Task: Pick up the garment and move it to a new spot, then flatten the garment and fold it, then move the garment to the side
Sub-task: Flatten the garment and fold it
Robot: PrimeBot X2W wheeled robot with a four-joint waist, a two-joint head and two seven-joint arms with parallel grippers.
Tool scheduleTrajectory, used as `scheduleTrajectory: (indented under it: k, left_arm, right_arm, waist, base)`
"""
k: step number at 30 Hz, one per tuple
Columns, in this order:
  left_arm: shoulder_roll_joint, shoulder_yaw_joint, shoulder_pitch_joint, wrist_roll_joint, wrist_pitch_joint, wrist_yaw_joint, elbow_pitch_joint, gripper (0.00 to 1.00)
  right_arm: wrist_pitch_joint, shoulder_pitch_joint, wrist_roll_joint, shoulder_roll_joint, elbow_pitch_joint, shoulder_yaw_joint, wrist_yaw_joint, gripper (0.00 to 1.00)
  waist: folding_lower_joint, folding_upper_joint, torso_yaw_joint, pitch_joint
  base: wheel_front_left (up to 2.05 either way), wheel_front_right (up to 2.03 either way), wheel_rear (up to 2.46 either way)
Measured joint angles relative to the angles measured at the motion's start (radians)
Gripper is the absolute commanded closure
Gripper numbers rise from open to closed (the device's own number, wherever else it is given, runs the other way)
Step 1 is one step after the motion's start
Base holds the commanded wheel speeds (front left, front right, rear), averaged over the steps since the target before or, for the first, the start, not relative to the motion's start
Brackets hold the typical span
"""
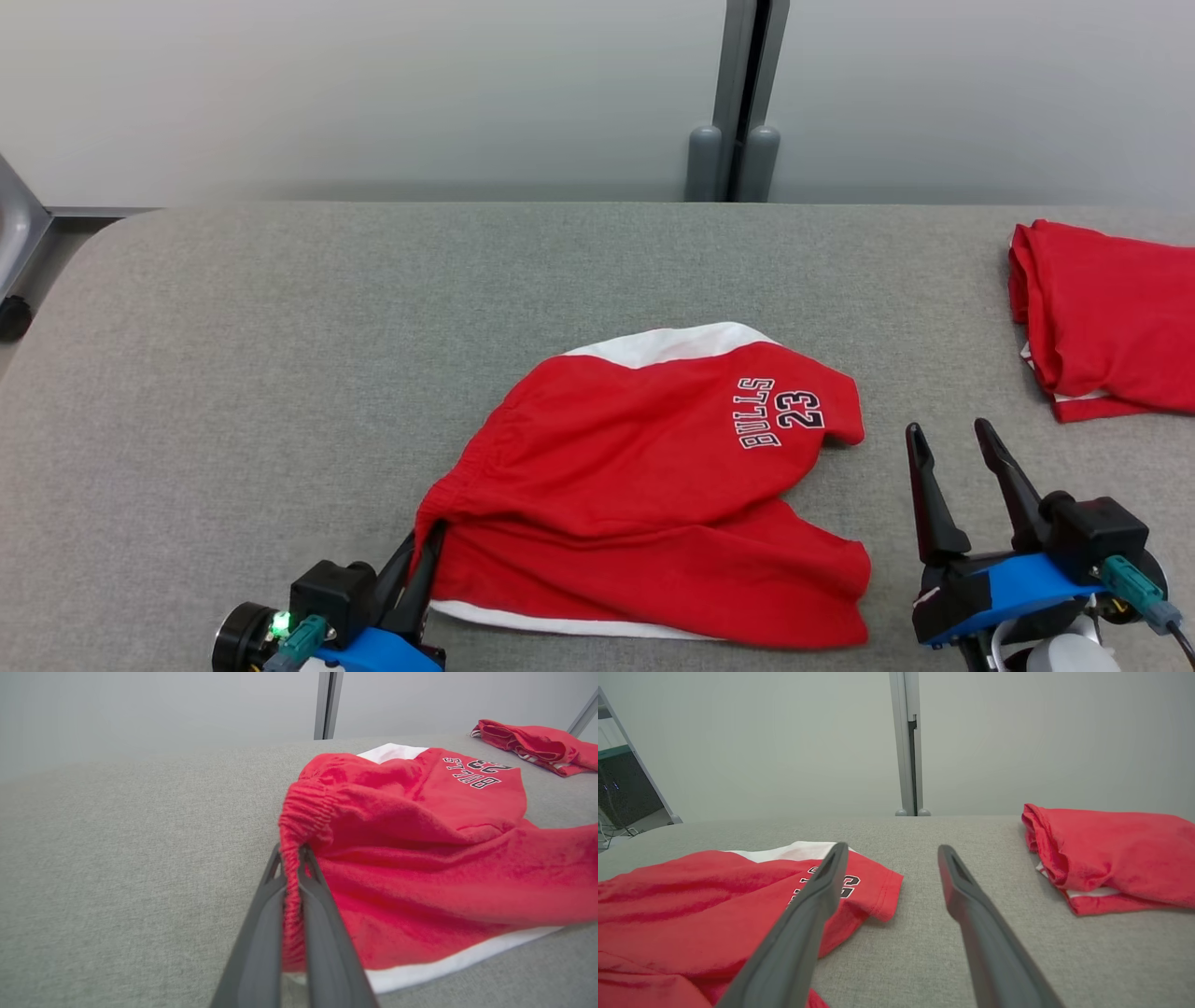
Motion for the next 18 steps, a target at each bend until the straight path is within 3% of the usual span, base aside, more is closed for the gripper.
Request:
scheduleTrajectory:
  k: [7,18]
  left_arm:
    - [-0.013,0.020,-0.047,-0.010,-0.020,-0.001,0.033,1.00]
    - [-0.032,0.085,-0.134,-0.027,-0.054,-0.014,0.199,1.00]
  right_arm:
    - [0.000,-0.020,0.000,-0.004,0.021,-0.009,0.000,0.00]
    - [0.000,-0.039,-0.008,-0.006,0.044,-0.029,0.000,0.00]
  waist:
    - [0.0000,0.0000,-0.046,0.028]
    - [0.0000,0.0000,-0.101,0.064]
  base:
    - [0.00,0.00,0.00]
    - [0.00,0.00,0.00]
